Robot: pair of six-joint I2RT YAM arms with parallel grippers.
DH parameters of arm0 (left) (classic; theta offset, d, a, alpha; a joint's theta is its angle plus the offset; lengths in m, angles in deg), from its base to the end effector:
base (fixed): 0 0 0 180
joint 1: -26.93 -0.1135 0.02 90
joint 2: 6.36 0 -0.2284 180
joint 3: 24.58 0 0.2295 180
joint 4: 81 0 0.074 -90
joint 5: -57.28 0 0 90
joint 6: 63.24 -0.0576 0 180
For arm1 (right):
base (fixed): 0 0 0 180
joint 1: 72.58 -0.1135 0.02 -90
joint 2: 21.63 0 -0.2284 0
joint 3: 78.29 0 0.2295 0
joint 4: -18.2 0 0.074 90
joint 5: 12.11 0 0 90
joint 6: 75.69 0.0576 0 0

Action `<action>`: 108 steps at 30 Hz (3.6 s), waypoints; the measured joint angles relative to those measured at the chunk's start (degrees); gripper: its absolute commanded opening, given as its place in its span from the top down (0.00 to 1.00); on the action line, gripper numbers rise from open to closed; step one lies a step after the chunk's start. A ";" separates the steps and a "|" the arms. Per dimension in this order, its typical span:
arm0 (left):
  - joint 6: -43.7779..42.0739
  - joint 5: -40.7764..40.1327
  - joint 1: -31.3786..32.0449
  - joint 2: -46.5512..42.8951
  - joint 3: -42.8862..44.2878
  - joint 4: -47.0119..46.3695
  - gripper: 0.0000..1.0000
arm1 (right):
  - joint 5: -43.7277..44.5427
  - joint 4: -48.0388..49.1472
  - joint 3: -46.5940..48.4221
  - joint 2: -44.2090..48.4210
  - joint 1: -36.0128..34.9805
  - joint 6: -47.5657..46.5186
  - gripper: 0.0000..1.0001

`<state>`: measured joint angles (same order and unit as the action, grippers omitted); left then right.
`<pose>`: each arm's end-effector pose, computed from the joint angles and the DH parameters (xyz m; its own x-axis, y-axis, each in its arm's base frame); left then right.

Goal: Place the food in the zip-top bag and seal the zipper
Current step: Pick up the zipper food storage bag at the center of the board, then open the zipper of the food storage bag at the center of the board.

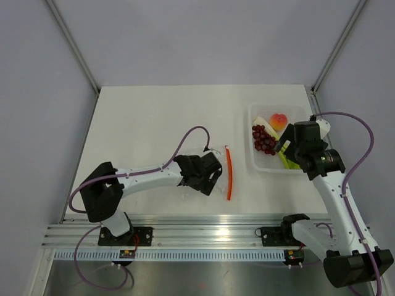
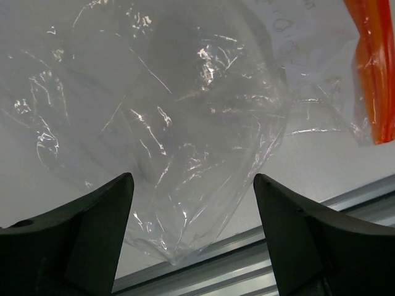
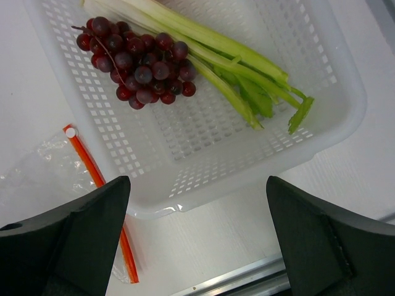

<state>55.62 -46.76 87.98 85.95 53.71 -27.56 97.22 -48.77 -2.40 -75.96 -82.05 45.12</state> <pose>0.1582 -0.2572 0.1662 -0.7796 0.4419 -0.4439 0.4883 0.8726 0.0112 0.1909 0.0125 0.2920 -0.5654 0.3957 -0.7237 0.4233 0.8923 0.1571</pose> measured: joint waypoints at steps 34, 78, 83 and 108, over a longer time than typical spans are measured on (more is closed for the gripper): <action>4.11 -18.53 5.27 15.21 20.13 12.22 0.29 | -3.93 -1.49 -2.58 8.09 0.00 1.53 0.00; 0.74 9.29 -11.37 -2.43 7.56 -8.72 1.00 | -16.39 3.72 -1.05 1.11 -10.54 6.12 0.11; 2.84 15.56 -12.63 -6.16 6.47 -10.95 1.00 | -16.00 10.14 -1.07 -3.45 -20.11 10.71 0.19; 7.13 25.07 -14.16 -10.08 1.95 -14.80 1.00 | -14.32 25.35 -4.13 -16.02 -24.46 23.76 0.30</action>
<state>62.75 -21.69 73.82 75.88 55.65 -42.35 82.91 -23.41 -6.53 -91.98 -106.51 68.88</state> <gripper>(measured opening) 0.008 0.698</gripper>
